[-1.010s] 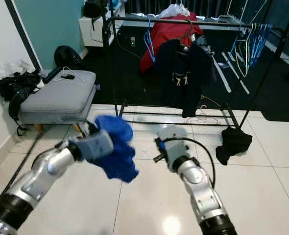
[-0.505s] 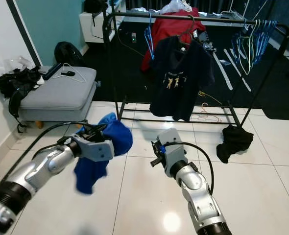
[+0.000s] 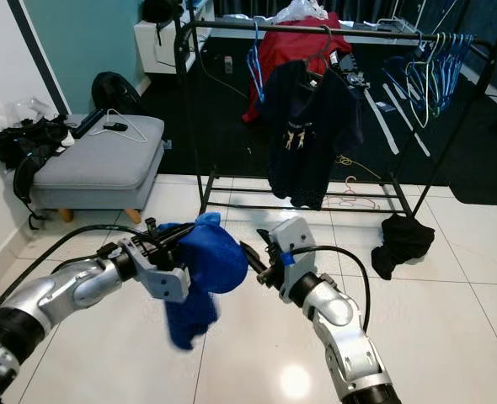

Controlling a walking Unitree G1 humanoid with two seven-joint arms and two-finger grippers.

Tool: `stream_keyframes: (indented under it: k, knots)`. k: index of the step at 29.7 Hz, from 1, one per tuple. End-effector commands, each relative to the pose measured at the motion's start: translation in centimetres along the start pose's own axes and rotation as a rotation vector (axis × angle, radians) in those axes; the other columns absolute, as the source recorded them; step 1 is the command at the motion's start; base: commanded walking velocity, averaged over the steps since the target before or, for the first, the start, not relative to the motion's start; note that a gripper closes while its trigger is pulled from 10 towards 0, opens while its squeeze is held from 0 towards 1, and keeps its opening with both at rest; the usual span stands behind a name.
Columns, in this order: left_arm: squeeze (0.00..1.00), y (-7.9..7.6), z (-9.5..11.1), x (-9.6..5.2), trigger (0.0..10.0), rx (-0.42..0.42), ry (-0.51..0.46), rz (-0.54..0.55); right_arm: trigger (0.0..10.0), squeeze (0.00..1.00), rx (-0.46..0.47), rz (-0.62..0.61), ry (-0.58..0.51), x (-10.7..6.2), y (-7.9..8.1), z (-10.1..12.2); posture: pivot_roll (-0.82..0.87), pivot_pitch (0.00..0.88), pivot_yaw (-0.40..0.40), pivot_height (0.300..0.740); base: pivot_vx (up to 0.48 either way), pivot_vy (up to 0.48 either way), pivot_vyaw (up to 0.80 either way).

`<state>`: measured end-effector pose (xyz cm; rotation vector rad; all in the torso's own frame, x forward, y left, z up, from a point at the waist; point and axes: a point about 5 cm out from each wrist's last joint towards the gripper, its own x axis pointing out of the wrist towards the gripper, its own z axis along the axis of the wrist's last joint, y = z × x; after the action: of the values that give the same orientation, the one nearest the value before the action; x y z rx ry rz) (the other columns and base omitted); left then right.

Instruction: Hang hanger

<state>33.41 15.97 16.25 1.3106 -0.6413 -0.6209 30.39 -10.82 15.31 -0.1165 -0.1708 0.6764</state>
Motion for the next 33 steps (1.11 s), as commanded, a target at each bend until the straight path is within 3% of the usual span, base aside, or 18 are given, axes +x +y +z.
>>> stream_keyframes:
  k: [1,6,10,20,21,22,23,31,32,33]
  knots:
    - [0.0,0.5,-0.1,-0.1,10.0,0.024,-0.016,0.009,10.0,1.0,0.012,0.007,-0.006,-0.3,0.1,-0.1,0.01,0.132,-0.006,0.74,0.0,0.0,0.0]
    - [0.0,0.6,0.0,0.0,10.0,0.022,-0.029,0.018,10.0,1.0,0.022,0.014,-0.004,-0.3,0.2,-0.1,0.01,0.13,-0.006,0.74,0.0,0.0,0.0]
    - [0.0,1.4,1.5,0.9,10.0,0.003,-0.131,0.067,10.0,1.0,0.082,0.063,0.022,0.7,0.5,-1.2,0.01,0.128,-0.005,0.74,0.0,0.0,0.0]
    - [0.0,2.2,3.0,1.9,10.0,-0.003,-0.218,0.09,10.0,1.0,0.023,0.121,0.055,2.3,0.7,-1.6,0.01,0.137,-0.006,0.74,0.0,0.0,0.0]
    - [0.0,2.6,3.4,2.0,10.0,-0.002,-0.239,0.103,10.0,0.84,0.003,0.135,0.071,2.5,0.7,-1.7,0.01,0.141,-0.006,0.74,0.0,0.0,0.0]
    - [0.0,2.6,3.4,2.0,10.0,-0.002,-0.239,0.103,10.0,0.84,0.003,0.135,0.071,2.5,0.7,-1.7,0.01,0.141,-0.006,0.74,0.0,0.0,0.0]
    - [0.0,3.0,3.8,2.2,10.0,-0.005,-0.26,0.117,10.0,0.0,-0.016,0.154,0.087,2.8,0.7,-1.7,0.02,0.147,-0.006,0.74,0.0,0.0,0.0]
    - [0.0,3.5,4.3,2.6,10.0,-0.015,-0.291,0.132,10.0,0.0,-0.051,0.195,0.11,3.2,0.9,-1.7,0.01,0.156,-0.005,0.74,0.0,0.0,0.0]
    - [0.0,3.5,4.3,2.6,10.0,-0.017,-0.291,0.132,5.1,0.0,-0.049,0.198,0.107,3.3,0.9,-1.7,0.01,0.156,-0.005,0.74,0.0,0.0,0.0]
    - [0.0,3.5,4.3,2.6,10.0,-0.017,-0.291,0.132,5.1,0.0,-0.049,0.198,0.107,3.3,0.9,-1.7,0.01,0.156,-0.005,0.74,0.0,0.0,0.0]
